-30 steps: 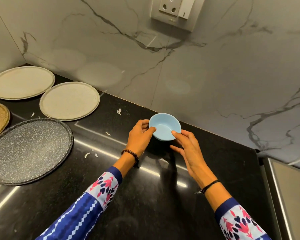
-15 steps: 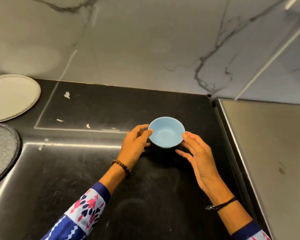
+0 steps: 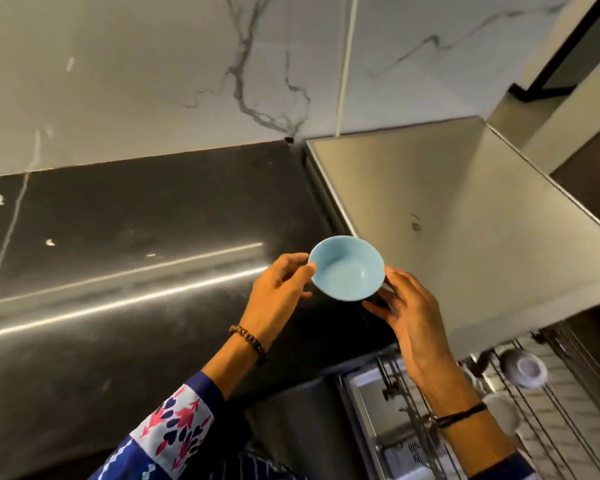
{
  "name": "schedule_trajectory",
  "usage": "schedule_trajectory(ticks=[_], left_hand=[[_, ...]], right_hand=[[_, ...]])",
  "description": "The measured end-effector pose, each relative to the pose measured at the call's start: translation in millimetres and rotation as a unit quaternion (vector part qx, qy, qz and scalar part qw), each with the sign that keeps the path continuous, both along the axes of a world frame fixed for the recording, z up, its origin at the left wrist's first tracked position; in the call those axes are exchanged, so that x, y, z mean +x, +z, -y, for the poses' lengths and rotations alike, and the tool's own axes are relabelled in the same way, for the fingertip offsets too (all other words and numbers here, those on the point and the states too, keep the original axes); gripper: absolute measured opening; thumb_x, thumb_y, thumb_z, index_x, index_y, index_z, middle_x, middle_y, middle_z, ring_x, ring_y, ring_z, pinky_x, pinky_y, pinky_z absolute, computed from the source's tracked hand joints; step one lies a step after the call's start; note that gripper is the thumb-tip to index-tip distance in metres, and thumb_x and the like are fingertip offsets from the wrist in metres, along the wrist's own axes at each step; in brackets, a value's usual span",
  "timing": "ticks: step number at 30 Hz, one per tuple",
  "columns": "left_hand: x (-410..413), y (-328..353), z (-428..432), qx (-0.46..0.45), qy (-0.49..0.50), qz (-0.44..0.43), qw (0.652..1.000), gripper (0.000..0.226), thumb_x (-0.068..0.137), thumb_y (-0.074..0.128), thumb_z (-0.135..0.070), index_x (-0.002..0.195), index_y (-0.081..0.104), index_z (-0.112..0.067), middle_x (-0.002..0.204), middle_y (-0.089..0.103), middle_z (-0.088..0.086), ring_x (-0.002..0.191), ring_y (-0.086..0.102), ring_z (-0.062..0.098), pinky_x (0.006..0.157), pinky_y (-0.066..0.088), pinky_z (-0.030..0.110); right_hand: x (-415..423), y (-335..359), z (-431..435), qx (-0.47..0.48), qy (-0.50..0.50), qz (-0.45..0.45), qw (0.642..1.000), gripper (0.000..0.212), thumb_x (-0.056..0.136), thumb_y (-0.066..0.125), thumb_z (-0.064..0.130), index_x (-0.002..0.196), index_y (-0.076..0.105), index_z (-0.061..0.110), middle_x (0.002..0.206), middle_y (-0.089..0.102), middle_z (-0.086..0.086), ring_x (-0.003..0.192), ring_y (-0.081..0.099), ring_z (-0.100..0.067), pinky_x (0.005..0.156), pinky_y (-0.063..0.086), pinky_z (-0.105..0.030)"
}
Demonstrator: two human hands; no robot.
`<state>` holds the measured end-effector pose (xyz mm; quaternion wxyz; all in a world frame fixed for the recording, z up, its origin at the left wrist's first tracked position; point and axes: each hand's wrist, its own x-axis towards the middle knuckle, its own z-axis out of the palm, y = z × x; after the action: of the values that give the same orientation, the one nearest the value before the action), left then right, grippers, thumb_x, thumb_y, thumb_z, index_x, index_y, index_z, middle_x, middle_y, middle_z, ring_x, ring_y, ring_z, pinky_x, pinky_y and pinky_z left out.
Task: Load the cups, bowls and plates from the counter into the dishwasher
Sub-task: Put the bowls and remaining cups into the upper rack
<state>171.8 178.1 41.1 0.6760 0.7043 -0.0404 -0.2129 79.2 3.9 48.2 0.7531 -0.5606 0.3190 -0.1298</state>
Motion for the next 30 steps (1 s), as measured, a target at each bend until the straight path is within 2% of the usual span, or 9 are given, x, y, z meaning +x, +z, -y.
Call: schedule_trajectory(ticks=[3,7,11,15,19,23,26,28,30], left_hand=[[-48.8,0.2,38.1,0.007,-0.023,0.000,1.000,0.019,0.092,0.062,-0.030,0.109,0.067,-0.024,0.103,0.072,0.000,0.094,0.070,0.019,0.081,0.059,0.035],[-118.7,-7.4,91.7,0.018,-0.061,-0.017,0.998,0.019,0.091,0.063,-0.030,0.110,0.067,-0.026,0.099,0.073,0.001,0.096,0.069,0.021,0.082,0.058,0.035],[-176.6,-19.0,137.6,0.043,-0.115,-0.021,0.992,0.038,0.080,0.065,-0.045,0.115,0.064,-0.029,0.099,0.073,-0.002,0.095,0.069,0.019,0.086,0.057,0.043],[-219.5,-34.9,176.5,0.040,-0.145,-0.057,0.987,0.030,0.088,0.066,-0.026,0.117,0.062,-0.023,0.103,0.071,0.004,0.095,0.069,0.019,0.081,0.059,0.038],[-250.9,-58.2,220.6,0.055,-0.203,-0.105,0.972,0.035,0.089,0.067,-0.022,0.122,0.057,-0.020,0.108,0.067,0.005,0.098,0.067,0.017,0.075,0.059,0.030],[-261.8,-79.0,256.4,0.069,-0.231,-0.157,0.958,0.033,0.089,0.066,-0.020,0.120,0.054,-0.019,0.113,0.065,0.005,0.102,0.066,0.018,0.078,0.059,0.031],[-260.5,-101.9,291.6,0.071,-0.250,-0.198,0.945,0.034,0.091,0.064,-0.017,0.123,0.055,-0.011,0.113,0.065,0.008,0.100,0.066,0.017,0.069,0.058,0.024],[-260.6,-114.1,312.0,0.069,-0.260,-0.220,0.938,0.031,0.092,0.061,-0.015,0.122,0.057,-0.008,0.106,0.068,0.006,0.091,0.067,0.012,0.066,0.058,0.022],[-263.2,-127.2,333.2,0.079,-0.274,-0.231,0.930,0.031,0.093,0.060,-0.016,0.123,0.057,-0.006,0.103,0.068,0.006,0.084,0.067,0.008,0.069,0.059,0.024]], right_hand=[[-55.7,-3.5,37.2,0.002,-0.007,-0.013,1.000,0.030,0.096,0.060,0.030,0.120,0.067,0.012,0.121,0.070,-0.008,0.111,0.068,-0.022,0.080,0.059,-0.036],[-134.1,-13.1,85.9,0.012,-0.032,-0.025,0.999,0.030,0.097,0.060,0.032,0.120,0.067,0.014,0.118,0.071,-0.009,0.109,0.070,-0.025,0.080,0.058,-0.039],[-198.4,-21.7,125.5,0.017,-0.071,-0.044,0.996,0.033,0.099,0.056,0.038,0.120,0.067,0.015,0.112,0.074,-0.010,0.104,0.072,-0.025,0.072,0.058,-0.032],[-245.9,-35.2,154.0,0.001,-0.092,-0.074,0.993,0.041,0.099,0.049,0.052,0.124,0.066,0.023,0.112,0.075,-0.003,0.102,0.072,-0.020,0.084,0.059,-0.039],[-279.3,-58.8,189.6,0.009,-0.148,-0.093,0.985,0.034,0.102,0.048,0.045,0.123,0.068,0.027,0.113,0.074,-0.001,0.105,0.071,-0.020,0.087,0.059,-0.041],[-290.9,-85.1,220.5,0.045,-0.197,-0.109,0.973,0.025,0.098,0.060,0.031,0.115,0.070,0.017,0.104,0.077,-0.001,0.093,0.074,-0.018,0.075,0.060,-0.033],[-293.9,-111.9,251.4,0.076,-0.208,-0.109,0.969,0.017,0.096,0.060,0.027,0.106,0.068,0.015,0.091,0.077,0.002,0.080,0.073,-0.012,0.067,0.058,-0.029],[-294.6,-126.3,266.7,0.102,-0.200,-0.103,0.969,0.029,0.092,0.060,0.036,0.111,0.069,0.017,0.098,0.075,0.001,0.085,0.072,-0.013,0.066,0.057,-0.027],[-297.3,-139.7,282.8,0.132,-0.188,-0.105,0.968,0.047,0.085,0.060,0.047,0.123,0.068,0.021,0.112,0.073,-0.003,0.098,0.070,-0.020,0.073,0.058,-0.032]])
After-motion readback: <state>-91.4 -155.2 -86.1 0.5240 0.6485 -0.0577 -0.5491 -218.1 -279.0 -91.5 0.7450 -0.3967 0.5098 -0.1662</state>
